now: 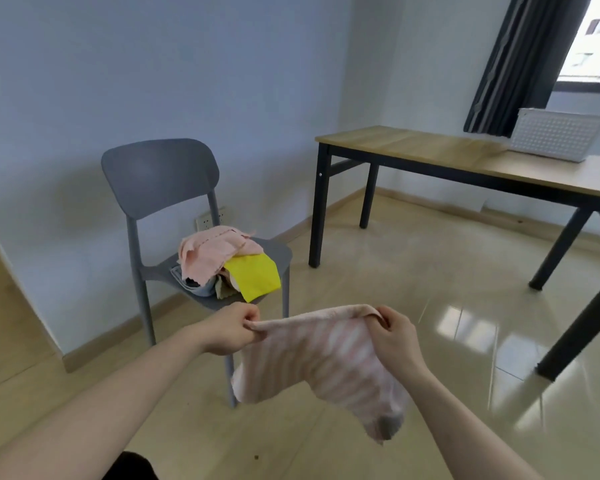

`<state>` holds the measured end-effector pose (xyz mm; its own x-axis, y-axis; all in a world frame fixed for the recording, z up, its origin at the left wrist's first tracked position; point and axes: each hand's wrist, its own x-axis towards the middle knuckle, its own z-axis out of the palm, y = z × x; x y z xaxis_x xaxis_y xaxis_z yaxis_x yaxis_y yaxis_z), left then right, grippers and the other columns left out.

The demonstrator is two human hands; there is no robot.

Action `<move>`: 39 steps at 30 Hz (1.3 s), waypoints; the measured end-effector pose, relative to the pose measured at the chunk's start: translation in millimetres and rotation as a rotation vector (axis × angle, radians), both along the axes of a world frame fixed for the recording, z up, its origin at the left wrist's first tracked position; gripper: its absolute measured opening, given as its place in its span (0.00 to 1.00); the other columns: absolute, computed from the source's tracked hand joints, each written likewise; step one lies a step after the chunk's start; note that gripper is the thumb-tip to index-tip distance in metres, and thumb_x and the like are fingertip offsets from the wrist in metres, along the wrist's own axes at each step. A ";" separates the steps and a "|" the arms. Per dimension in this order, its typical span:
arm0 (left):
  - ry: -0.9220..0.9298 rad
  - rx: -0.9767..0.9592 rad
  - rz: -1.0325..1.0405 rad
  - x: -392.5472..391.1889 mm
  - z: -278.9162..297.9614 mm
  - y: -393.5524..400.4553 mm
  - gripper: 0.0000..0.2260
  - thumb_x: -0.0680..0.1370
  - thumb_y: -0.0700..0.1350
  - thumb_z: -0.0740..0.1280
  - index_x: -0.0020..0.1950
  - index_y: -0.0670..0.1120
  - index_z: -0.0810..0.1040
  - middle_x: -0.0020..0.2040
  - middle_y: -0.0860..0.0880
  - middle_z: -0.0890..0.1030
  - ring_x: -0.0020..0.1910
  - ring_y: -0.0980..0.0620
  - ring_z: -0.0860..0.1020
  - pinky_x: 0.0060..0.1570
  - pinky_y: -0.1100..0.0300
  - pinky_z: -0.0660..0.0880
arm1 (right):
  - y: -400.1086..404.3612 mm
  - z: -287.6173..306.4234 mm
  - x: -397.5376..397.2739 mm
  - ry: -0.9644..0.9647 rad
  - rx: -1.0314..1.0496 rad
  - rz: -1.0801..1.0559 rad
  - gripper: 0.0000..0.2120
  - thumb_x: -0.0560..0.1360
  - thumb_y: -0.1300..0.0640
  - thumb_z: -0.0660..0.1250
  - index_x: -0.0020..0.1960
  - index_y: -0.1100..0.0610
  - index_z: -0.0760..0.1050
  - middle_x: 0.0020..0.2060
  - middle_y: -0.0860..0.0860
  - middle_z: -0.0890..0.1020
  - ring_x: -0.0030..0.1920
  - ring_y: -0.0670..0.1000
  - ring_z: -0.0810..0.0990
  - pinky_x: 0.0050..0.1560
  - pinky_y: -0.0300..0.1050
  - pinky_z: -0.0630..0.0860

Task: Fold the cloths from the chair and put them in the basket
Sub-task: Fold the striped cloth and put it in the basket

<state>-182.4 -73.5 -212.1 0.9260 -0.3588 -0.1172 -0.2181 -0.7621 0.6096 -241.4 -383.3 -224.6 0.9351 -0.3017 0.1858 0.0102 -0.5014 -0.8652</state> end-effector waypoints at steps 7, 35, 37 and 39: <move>-0.115 -0.246 0.060 -1.7 -38.6 -11.3 0.09 0.71 0.44 0.64 0.46 0.56 0.79 0.42 0.57 0.83 0.44 0.52 0.80 0.47 0.53 0.78 | -24.7 -36.6 11.7 0.338 -0.166 0.013 0.04 0.78 0.57 0.64 0.48 0.53 0.78 0.43 0.49 0.83 0.46 0.52 0.80 0.41 0.44 0.73; 0.067 -0.479 -0.051 -9.9 -34.7 -55.9 0.07 0.74 0.55 0.77 0.48 0.54 0.89 0.45 0.49 0.88 0.42 0.56 0.81 0.47 0.54 0.77 | 61.4 -46.8 -1.9 0.148 -0.180 0.205 0.16 0.69 0.36 0.74 0.53 0.40 0.78 0.47 0.38 0.82 0.40 0.41 0.83 0.43 0.45 0.82; 0.031 -0.441 -0.093 -11.6 -32.8 -60.3 0.08 0.74 0.56 0.76 0.48 0.55 0.89 0.40 0.56 0.87 0.35 0.64 0.75 0.40 0.64 0.71 | 52.7 -46.6 2.1 0.122 -0.257 0.203 0.10 0.72 0.41 0.74 0.53 0.40 0.80 0.46 0.39 0.82 0.39 0.41 0.82 0.42 0.43 0.79; -0.033 -0.360 -0.099 -10.8 -32.9 -63.0 0.09 0.74 0.56 0.77 0.48 0.53 0.89 0.31 0.63 0.81 0.30 0.64 0.71 0.34 0.69 0.65 | 43.2 -45.6 6.8 0.127 -0.288 0.235 0.02 0.74 0.49 0.72 0.46 0.45 0.84 0.39 0.42 0.83 0.35 0.42 0.80 0.40 0.44 0.78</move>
